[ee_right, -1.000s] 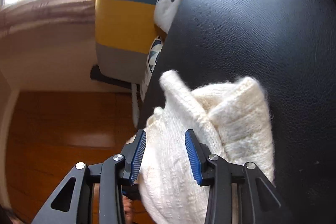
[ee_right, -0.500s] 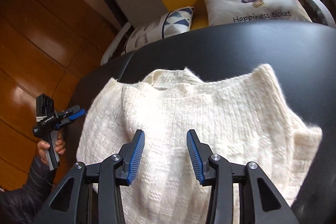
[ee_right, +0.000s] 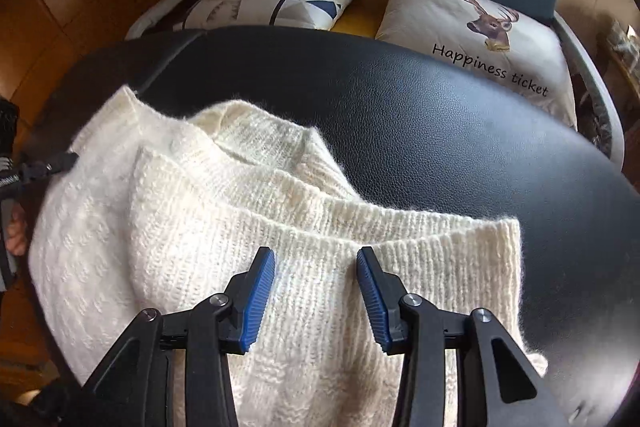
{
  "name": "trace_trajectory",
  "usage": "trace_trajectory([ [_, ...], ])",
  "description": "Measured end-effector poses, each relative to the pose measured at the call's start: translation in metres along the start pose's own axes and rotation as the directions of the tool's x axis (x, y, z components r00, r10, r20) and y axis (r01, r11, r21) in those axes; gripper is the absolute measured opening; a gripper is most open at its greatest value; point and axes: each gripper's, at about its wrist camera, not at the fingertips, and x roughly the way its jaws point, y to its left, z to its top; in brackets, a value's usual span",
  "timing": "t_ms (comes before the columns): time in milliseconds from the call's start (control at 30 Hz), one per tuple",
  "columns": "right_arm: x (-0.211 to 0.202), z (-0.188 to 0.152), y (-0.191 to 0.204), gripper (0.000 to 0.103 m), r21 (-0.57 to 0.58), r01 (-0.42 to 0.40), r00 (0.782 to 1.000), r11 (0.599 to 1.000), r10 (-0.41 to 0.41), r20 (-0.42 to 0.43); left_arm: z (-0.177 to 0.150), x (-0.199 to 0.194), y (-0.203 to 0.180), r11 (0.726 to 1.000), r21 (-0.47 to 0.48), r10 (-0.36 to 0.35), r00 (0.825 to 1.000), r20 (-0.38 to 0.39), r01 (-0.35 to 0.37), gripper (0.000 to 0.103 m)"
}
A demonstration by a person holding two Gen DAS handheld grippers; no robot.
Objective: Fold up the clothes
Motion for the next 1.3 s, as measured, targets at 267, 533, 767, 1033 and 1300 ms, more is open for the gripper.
trace_trajectory([
  [267, 0.002, -0.004, -0.011, 0.044, 0.054, -0.049, 0.999, 0.997, 0.048, 0.015, -0.004, -0.029, -0.062, 0.968, 0.252, -0.034, 0.992, 0.122, 0.002, 0.053],
  [533, -0.001, -0.014, 0.003, 0.033, -0.069, -0.029, 0.998, 0.997, 0.033, 0.062, 0.01, 0.059, -0.128, 0.846, 0.53, 0.129, 0.987, -0.097, -0.058, 0.059],
  [767, -0.015, -0.019, 0.007, 0.008, -0.091, -0.02, 0.989, 0.996, 0.033, 0.142, 0.008, 0.044, -0.117, 0.904, 0.425, 0.038, 0.999, 0.021, -0.043, 0.007],
  [1033, -0.016, -0.009, -0.018, 0.008, 0.013, 0.075, 0.978, 0.997, -0.076, 0.193, 0.022, 0.045, -0.115, 0.936, 0.324, 0.073, 0.977, 0.2, -0.137, 0.008],
  [1300, -0.001, -0.011, -0.031, 0.011, 0.089, 0.085, 0.977, 0.992, -0.1, 0.188, 0.019, 0.058, -0.097, 0.961, 0.267, 0.047, 0.994, 0.102, -0.073, 0.024],
])
